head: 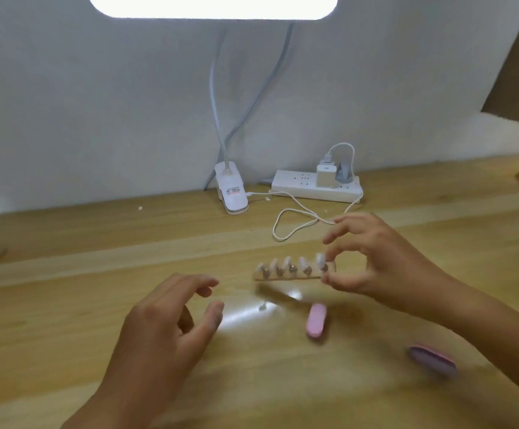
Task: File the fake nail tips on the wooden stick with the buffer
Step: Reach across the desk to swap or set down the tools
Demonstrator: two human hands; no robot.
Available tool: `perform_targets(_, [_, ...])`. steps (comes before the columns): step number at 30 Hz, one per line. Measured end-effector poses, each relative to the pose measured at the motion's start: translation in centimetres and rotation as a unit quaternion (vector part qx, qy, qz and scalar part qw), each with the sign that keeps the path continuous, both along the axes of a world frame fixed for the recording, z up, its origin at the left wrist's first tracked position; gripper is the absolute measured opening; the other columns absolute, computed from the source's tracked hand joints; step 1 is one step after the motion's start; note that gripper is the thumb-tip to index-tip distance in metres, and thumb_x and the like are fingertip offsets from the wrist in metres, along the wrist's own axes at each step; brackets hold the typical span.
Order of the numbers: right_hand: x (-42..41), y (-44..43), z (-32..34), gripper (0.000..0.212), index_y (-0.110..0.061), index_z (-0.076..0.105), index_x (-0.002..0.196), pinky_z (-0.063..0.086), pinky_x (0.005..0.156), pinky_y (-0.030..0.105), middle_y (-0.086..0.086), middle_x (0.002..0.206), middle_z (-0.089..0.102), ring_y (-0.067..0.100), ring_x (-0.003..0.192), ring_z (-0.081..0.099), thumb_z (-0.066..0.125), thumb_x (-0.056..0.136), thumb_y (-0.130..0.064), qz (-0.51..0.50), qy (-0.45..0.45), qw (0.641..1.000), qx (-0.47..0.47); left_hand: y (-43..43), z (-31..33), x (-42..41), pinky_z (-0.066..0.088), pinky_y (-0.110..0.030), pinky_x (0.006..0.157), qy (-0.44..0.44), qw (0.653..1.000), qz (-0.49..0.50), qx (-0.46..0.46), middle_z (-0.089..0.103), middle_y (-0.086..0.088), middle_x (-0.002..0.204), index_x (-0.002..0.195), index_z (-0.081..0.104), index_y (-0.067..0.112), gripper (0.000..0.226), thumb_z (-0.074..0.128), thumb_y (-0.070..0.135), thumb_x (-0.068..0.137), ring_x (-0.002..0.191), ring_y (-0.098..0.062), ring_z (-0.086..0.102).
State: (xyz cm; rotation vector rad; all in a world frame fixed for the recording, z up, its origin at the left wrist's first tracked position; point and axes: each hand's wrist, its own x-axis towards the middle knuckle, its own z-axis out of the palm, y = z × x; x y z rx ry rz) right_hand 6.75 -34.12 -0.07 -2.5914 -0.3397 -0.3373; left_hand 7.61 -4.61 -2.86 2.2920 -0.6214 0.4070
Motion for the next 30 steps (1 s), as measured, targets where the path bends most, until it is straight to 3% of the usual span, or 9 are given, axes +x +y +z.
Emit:
perform_targets(3, [0.2, -6.5, 0.0, 0.016, -0.017, 0.076, 0.075, 0.036, 0.090, 0.023, -0.013, 0.096, 0.069, 0.018, 0.106, 0.058, 0.091, 0.069, -0.019, -0.151, 0.002, 0.987, 0.050, -3.3, 0.1, 1.0, 0.048, -0.014, 0.060, -0.017, 0.999, -0.036, 0.018, 0.063, 0.019, 0.087, 0.092, 0.072, 0.024, 0.031, 0.052, 0.043, 0.079, 0.067, 0.003, 0.058])
perform_targets(6, [-0.9, -13.1, -1.3, 0.015, -0.015, 0.076, 0.075, 0.037, 0.075, 0.010, -0.011, 0.095, 0.069, 0.001, 0.087, 0.059, 0.090, 0.072, -0.021, -0.293, -0.004, 0.952, 0.086, -8.1, 0.0, 1.9, 0.046, -0.010, 0.068, -0.031, 0.993, -0.102, 0.042, 0.065, 0.013, 0.090, 0.088, 0.074, 0.022, 0.019, 0.061, 0.032, 0.080, 0.079, 0.001, 0.058])
perform_targets(9, [-1.4, -18.0, -2.5, 0.017, -0.016, 0.075, 0.081, 0.041, 0.076, 0.027, 0.002, 0.106, 0.072, 0.017, 0.095, 0.063, 0.084, 0.080, -0.030, -0.431, 0.023, 0.898, 0.087, -14.1, 0.0, 2.7, 0.050, -0.021, 0.068, -0.028, 0.981, -0.178, 0.075, 0.064, 0.014, 0.098, 0.092, 0.073, 0.026, 0.016, 0.069, 0.025, 0.076, 0.086, -0.004, 0.062])
perform_targets(12, [-0.4, -21.5, -3.5, 0.029, -0.011, 0.069, 0.076, 0.047, 0.072, 0.037, 0.012, 0.095, 0.072, 0.033, 0.089, 0.064, 0.074, 0.087, -0.037, -0.524, 0.052, 0.847, 0.068, -20.6, -0.3, 3.8, 0.042, -0.018, 0.087, -0.004, 0.964, -0.248, 0.095, 0.052, 0.017, 0.125, 0.114, 0.066, 0.030, 0.027, 0.060, 0.033, 0.087, 0.110, -0.003, 0.050])
perform_targets(14, [1.0, -23.4, -3.7, 0.034, -0.009, 0.069, 0.079, 0.045, 0.067, 0.036, 0.016, 0.089, 0.069, 0.035, 0.087, 0.064, 0.065, 0.090, -0.041, -0.549, 0.074, 0.831, 0.040, -24.4, -0.9, 4.7, 0.041, -0.022, 0.094, 0.011, 0.955, -0.283, 0.085, 0.046, 0.011, 0.136, 0.121, 0.062, 0.025, 0.031, 0.056, 0.030, 0.091, 0.117, -0.008, 0.048])
perform_targets(18, [4.4, -26.5, -3.4, 0.038, -0.004, 0.059, 0.083, 0.033, 0.065, 0.033, 0.020, 0.103, 0.068, 0.037, 0.097, 0.063, 0.058, 0.096, -0.040, -0.577, 0.078, 0.813, 0.028, -29.7, -2.1, 6.5, 0.040, -0.025, 0.095, 0.005, 0.951, -0.299, 0.082, 0.048, 0.002, 0.136, 0.122, 0.062, 0.018, 0.032, 0.055, 0.024, 0.092, 0.118, -0.018, 0.049])
perform_targets(21, [6.7, -29.0, -3.1, 0.034, -0.007, 0.059, 0.096, 0.038, 0.071, 0.034, 0.022, 0.116, 0.066, 0.039, 0.106, 0.062, 0.054, 0.098, -0.040, -0.578, 0.107, 0.809, 0.014, -31.1, -2.9, 7.5, 0.040, -0.030, 0.094, -0.003, 0.957, -0.283, 0.070, 0.050, -0.003, 0.133, 0.115, 0.064, 0.014, 0.026, 0.056, 0.021, 0.091, 0.109, -0.024, 0.053])
perform_targets(25, [8.6, -32.1, -3.4, 0.052, 0.002, 0.055, 0.132, 0.046, 0.092, 0.040, 0.023, 0.136, 0.057, 0.040, 0.124, 0.055, 0.052, 0.102, -0.040, -0.612, 0.151, 0.776, 0.006, -31.0, -3.8, 7.4, 0.043, -0.034, 0.086, -0.037, 0.957, -0.283, 0.056, 0.058, -0.002, 0.119, 0.105, 0.066, 0.013, 0.022, 0.057, 0.022, 0.088, 0.098, -0.024, 0.054])
perform_targets(30, [9.9, -35.6, -3.8, 0.033, 0.006, 0.060, 0.123, 0.044, 0.091, 0.050, 0.031, 0.127, 0.059, 0.047, 0.119, 0.055, 0.054, 0.099, -0.014, -0.611, 0.146, 0.778, 0.013, -31.2, -3.9, 7.8, 0.043, -0.035, 0.086, -0.023, 0.957, -0.287, 0.049, 0.059, 0.001, 0.114, 0.102, 0.066, 0.014, 0.019, 0.058, 0.021, 0.087, 0.097, -0.021, 0.053])
